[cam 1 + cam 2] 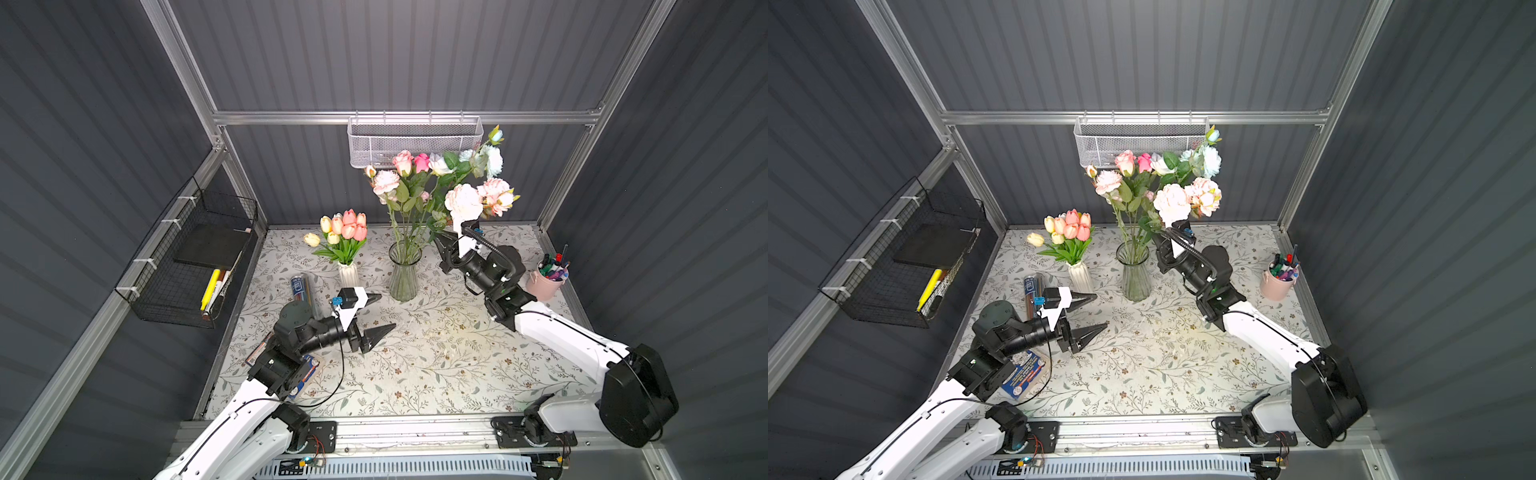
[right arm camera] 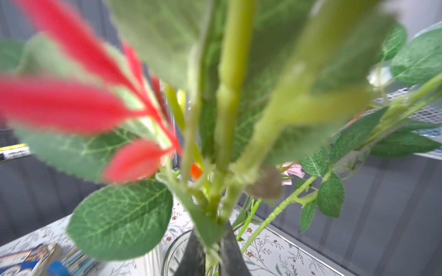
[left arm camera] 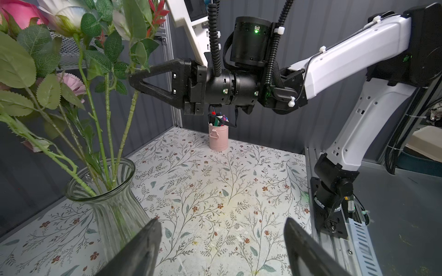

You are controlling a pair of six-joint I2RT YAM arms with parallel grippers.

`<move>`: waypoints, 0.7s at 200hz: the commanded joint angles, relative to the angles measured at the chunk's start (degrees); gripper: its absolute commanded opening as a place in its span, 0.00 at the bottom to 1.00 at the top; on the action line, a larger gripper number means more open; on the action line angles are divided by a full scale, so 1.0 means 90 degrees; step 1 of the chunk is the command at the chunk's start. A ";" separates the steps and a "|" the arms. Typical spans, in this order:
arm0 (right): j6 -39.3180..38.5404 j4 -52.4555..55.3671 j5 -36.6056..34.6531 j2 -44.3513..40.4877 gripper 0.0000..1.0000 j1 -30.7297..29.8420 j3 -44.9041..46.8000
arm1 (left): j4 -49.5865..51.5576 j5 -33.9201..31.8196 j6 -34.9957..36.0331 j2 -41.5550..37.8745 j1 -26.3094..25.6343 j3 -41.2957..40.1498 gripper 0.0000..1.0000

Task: Pick out pink flowers from the vase
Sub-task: Pick up the flower from the vase.

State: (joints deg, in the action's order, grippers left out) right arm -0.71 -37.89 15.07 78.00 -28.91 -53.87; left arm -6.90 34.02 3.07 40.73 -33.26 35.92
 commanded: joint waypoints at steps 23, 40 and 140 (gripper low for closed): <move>-0.0614 0.1494 0.0831 -0.0506 0.00 0.0111 -0.0935 | 0.0170 -0.0196 0.0156 -0.0114 -0.0026 0.0009 0.83; -0.0730 0.1934 0.0842 -0.0778 0.00 0.0111 -0.1183 | 0.0182 -0.0234 0.0176 -0.0126 -0.0031 0.0010 0.83; 0.0459 0.5699 -0.0705 -0.2560 0.00 0.0121 -0.2334 | 0.0195 -0.0255 0.0226 -0.0024 -0.0026 0.0067 0.83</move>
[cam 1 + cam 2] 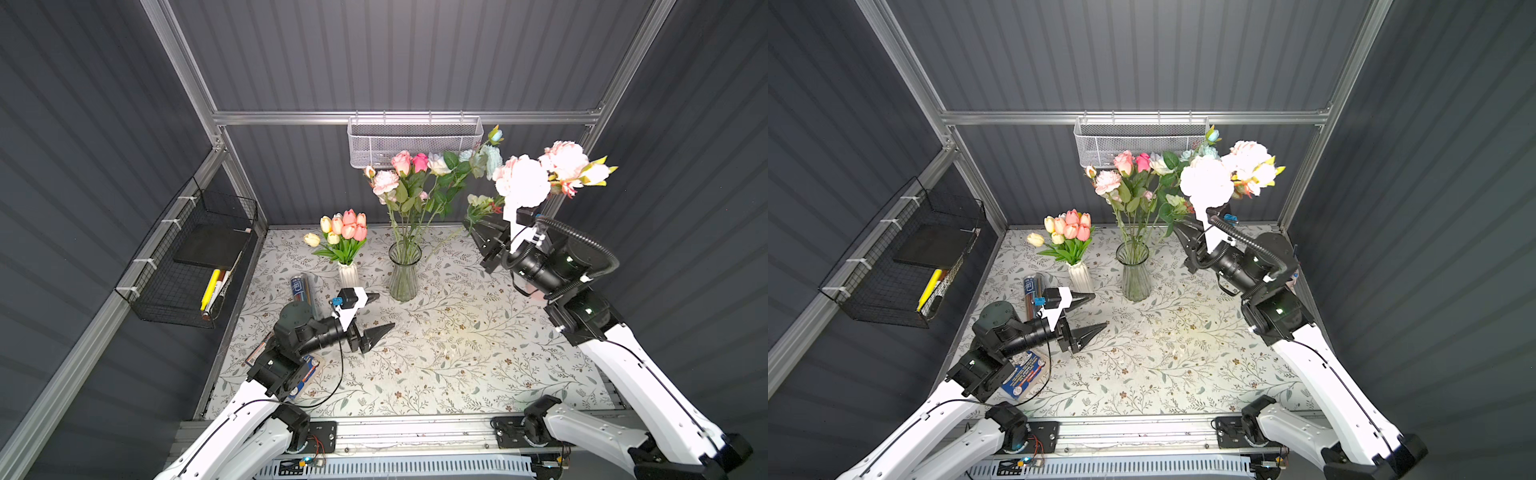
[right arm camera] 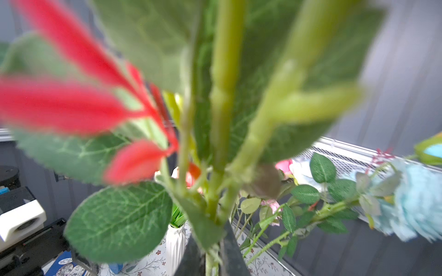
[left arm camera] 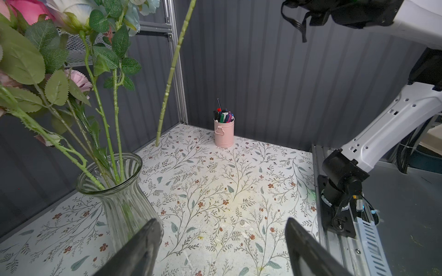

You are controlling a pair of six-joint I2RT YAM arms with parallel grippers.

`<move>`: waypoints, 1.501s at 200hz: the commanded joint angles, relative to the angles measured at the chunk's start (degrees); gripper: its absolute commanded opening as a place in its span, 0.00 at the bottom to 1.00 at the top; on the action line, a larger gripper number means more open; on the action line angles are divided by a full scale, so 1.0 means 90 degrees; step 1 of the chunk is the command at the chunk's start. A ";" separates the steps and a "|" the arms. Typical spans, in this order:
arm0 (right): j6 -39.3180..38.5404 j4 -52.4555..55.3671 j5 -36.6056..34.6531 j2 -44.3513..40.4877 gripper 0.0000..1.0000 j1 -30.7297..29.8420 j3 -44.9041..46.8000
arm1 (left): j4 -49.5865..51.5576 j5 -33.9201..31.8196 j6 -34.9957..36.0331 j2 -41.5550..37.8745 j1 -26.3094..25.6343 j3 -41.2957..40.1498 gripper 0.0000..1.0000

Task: Pick out pink flowers from the vase
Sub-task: Pick up the flower from the vase, then place the flower at the center of the board.

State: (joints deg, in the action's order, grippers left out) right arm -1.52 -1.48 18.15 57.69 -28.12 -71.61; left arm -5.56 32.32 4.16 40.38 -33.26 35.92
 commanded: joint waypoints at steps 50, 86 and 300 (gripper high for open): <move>0.0992 0.3474 -0.3067 -0.0583 0.00 0.0152 -0.0305 | -0.0020 -0.0006 -0.0013 0.0109 -0.0026 0.0109 0.83; 0.2358 0.4592 -0.3307 0.0234 0.00 0.1305 -0.0486 | 0.0038 -0.0054 -0.0052 0.0116 -0.0026 0.0136 0.83; 0.0502 0.7192 -0.3938 0.9843 0.08 0.2490 -0.7021 | 0.0094 0.0063 0.0015 0.0265 -0.0582 0.0061 0.87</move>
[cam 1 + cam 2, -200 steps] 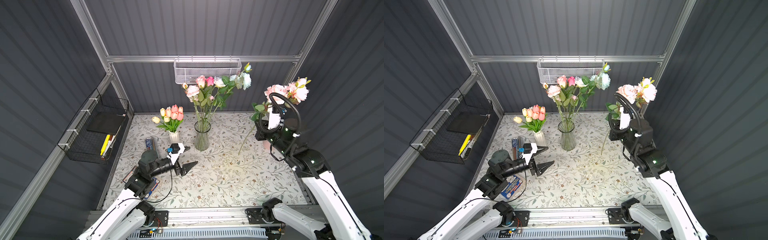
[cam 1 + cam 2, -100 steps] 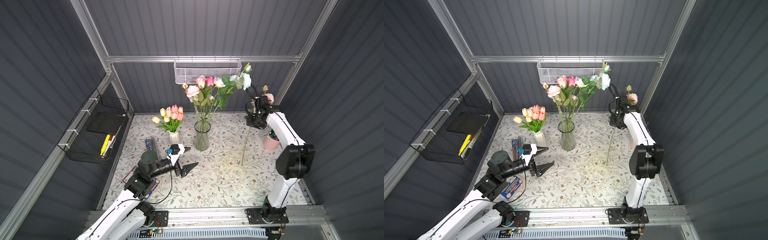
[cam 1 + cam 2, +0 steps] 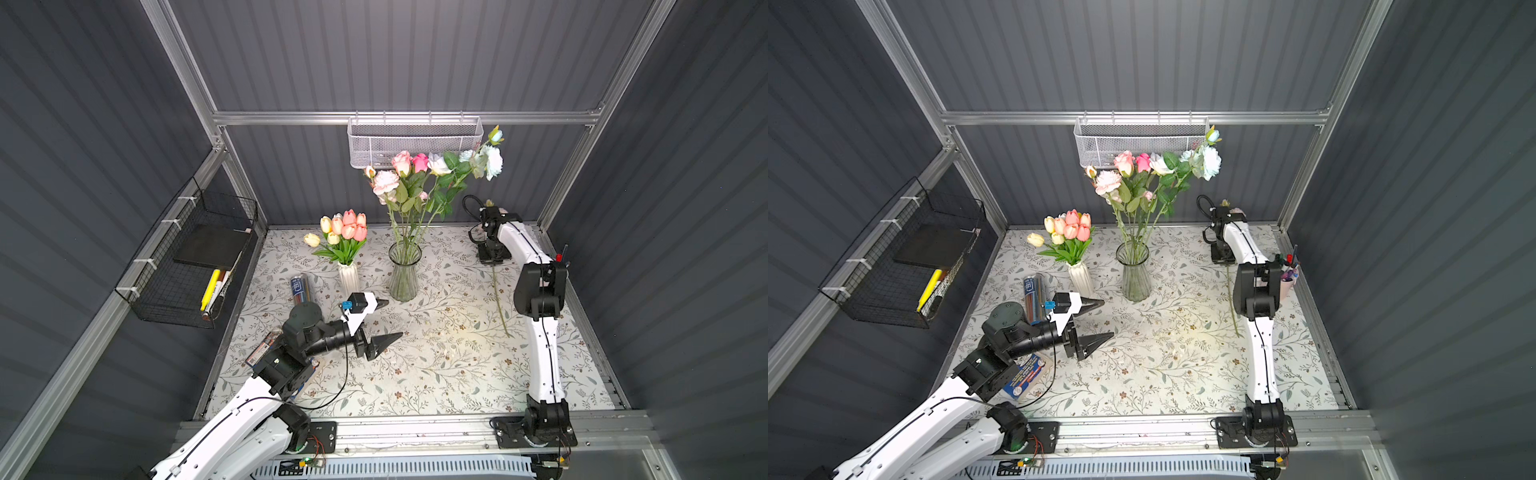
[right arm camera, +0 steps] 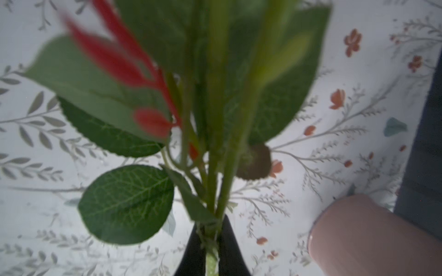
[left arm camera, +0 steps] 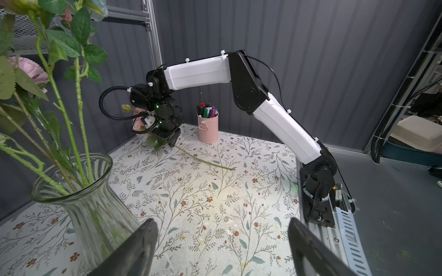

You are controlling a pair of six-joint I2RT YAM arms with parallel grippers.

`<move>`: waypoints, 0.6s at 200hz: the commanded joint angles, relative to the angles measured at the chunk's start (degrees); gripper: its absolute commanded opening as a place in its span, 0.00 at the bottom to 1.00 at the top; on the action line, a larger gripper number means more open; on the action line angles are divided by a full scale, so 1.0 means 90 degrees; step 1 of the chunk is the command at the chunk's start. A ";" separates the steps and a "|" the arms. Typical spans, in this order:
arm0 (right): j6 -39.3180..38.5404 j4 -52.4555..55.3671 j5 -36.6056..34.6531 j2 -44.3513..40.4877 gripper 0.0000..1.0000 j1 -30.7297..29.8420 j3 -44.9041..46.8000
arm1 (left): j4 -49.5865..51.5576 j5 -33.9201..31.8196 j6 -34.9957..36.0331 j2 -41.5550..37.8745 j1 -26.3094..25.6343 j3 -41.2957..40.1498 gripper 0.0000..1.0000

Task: Pick out pink flowers from the vase
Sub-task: Place the flower at the center of the board.

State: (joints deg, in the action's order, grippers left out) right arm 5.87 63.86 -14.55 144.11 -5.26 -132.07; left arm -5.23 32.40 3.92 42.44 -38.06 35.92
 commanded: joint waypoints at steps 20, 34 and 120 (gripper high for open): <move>-0.0325 0.0006 -0.0316 0.0496 0.19 -0.0060 -0.0541 | 0.0098 0.0015 0.0063 0.0088 -0.0048 0.0061 0.87; -0.0312 0.0041 -0.0317 0.0654 0.22 -0.0055 -0.0644 | 0.0093 0.0013 0.0070 0.0142 -0.0048 0.0066 0.87; 0.0023 -0.0064 -0.0321 -0.0352 0.62 -0.0124 -0.0106 | 0.0094 -0.0001 0.0120 0.0200 -0.0048 0.0091 0.88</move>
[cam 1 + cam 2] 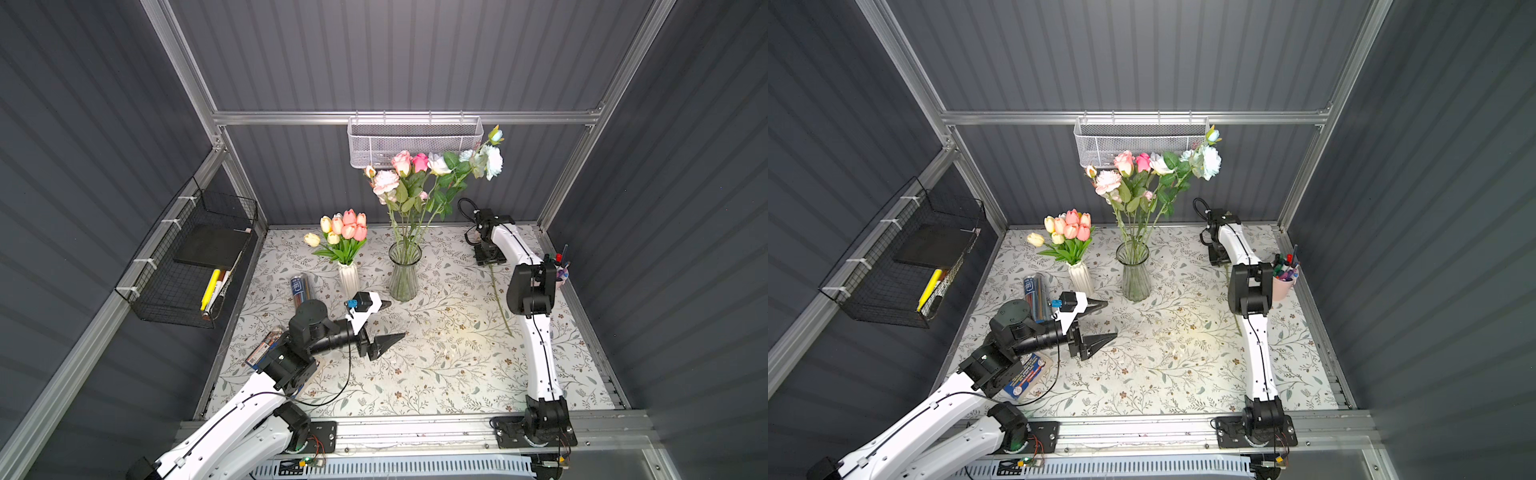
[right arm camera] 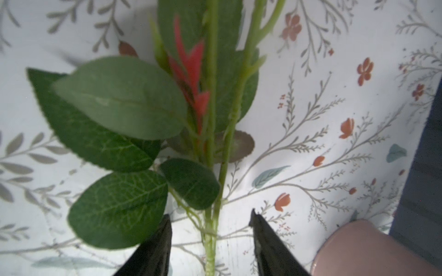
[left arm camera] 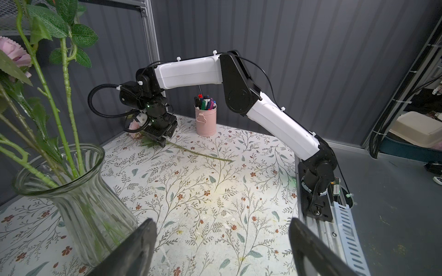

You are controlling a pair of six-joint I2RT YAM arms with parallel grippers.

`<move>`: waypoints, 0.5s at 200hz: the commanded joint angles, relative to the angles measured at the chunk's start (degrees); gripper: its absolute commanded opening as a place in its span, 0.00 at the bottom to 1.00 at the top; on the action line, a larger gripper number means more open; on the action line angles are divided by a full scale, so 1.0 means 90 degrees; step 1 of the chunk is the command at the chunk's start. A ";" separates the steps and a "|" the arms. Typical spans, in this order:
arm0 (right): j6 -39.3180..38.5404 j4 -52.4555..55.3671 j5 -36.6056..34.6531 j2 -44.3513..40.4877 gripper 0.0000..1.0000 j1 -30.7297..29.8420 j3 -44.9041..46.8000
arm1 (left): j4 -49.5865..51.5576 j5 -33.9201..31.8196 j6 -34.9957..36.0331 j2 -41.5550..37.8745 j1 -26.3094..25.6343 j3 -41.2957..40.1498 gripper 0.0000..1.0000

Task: Pick out pink flowers from the vase
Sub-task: Place the flower at the center of the board.

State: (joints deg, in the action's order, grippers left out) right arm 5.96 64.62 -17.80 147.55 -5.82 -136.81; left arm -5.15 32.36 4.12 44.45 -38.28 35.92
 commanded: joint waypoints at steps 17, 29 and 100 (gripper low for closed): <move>0.0039 -0.0545 -0.0004 -0.1376 0.64 -0.0126 0.1023 | 0.0136 -0.0062 0.0126 -0.0031 -0.0024 0.0091 0.88; 0.0138 -0.0888 0.0045 -0.1940 0.66 -0.0177 0.1538 | 0.0202 -0.0148 0.0162 0.0000 -0.0021 0.0119 0.88; 0.1309 -0.3415 0.1330 -0.6205 0.63 -0.0310 0.5813 | 0.1667 -0.0889 -0.0391 0.0903 -0.0024 0.1677 0.93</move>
State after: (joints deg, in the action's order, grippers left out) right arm 12.10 43.18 -12.25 101.45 -8.64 -94.56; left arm 2.63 28.73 3.53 51.20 -38.28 43.57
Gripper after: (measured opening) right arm 0.636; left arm 0.914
